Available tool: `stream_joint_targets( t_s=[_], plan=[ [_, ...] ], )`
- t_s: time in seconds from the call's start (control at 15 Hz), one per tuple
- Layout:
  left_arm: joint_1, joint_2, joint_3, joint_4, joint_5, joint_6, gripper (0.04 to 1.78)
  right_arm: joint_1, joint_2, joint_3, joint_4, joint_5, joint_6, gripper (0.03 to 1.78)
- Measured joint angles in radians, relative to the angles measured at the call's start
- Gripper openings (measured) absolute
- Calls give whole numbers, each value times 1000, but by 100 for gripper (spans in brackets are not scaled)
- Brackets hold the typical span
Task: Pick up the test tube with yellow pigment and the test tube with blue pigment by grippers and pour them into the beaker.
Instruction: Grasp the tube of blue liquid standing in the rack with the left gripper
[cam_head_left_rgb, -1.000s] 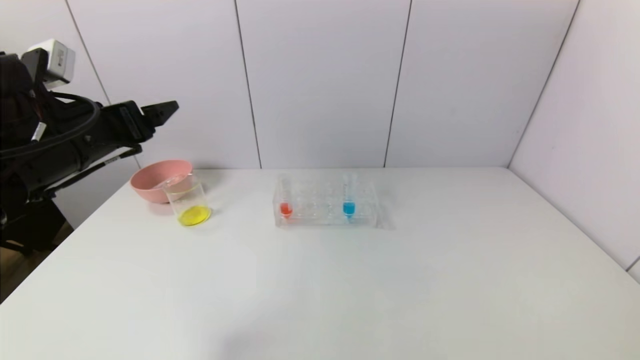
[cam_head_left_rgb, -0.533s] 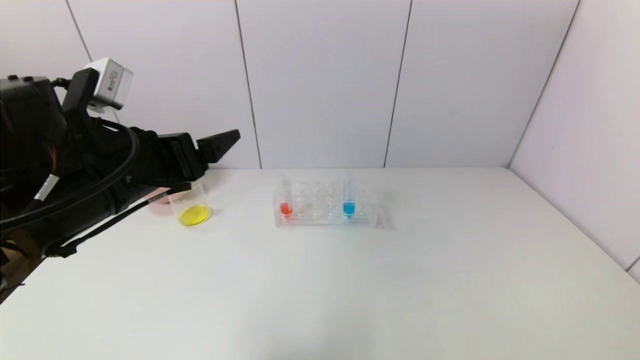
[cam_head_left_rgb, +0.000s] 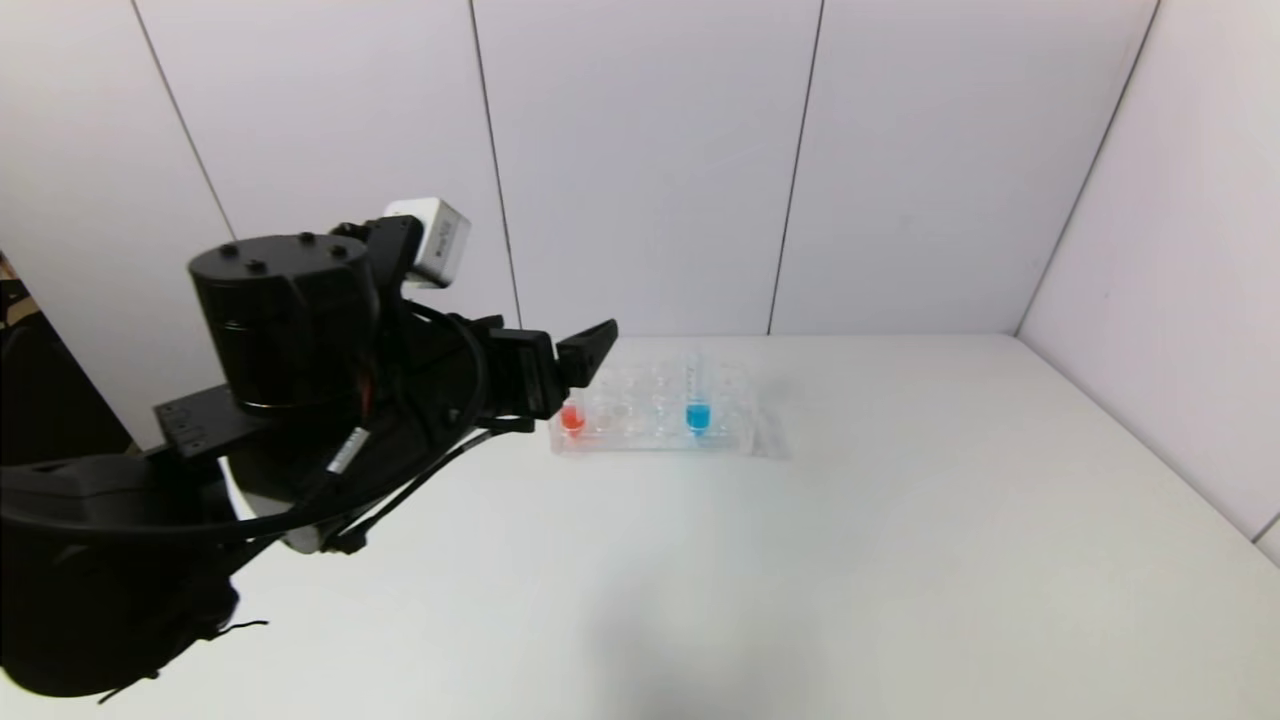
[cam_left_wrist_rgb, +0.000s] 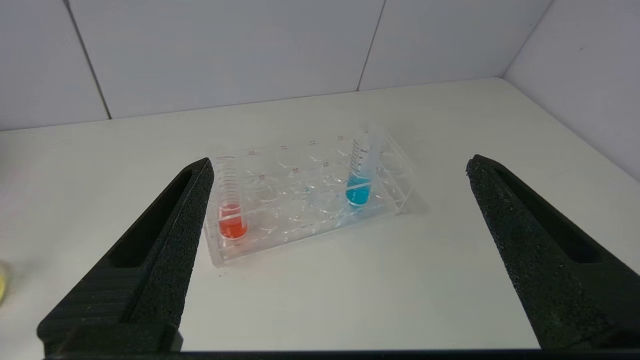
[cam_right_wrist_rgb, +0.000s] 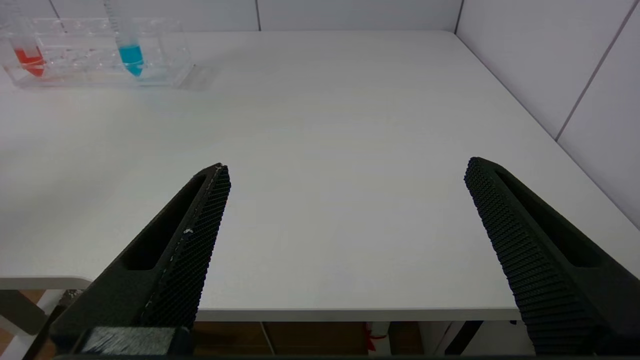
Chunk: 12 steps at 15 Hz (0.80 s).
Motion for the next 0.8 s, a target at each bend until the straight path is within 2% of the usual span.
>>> stream_joint_targets(
  t_s=[0.2,0.8],
  plan=[
    [-29,147,-78,-63,6,2,176,0,0,0,0,0,0,171],
    [-50,477,-375,-60,5,10,176,0,0,0,0,0,0,171]
  ],
)
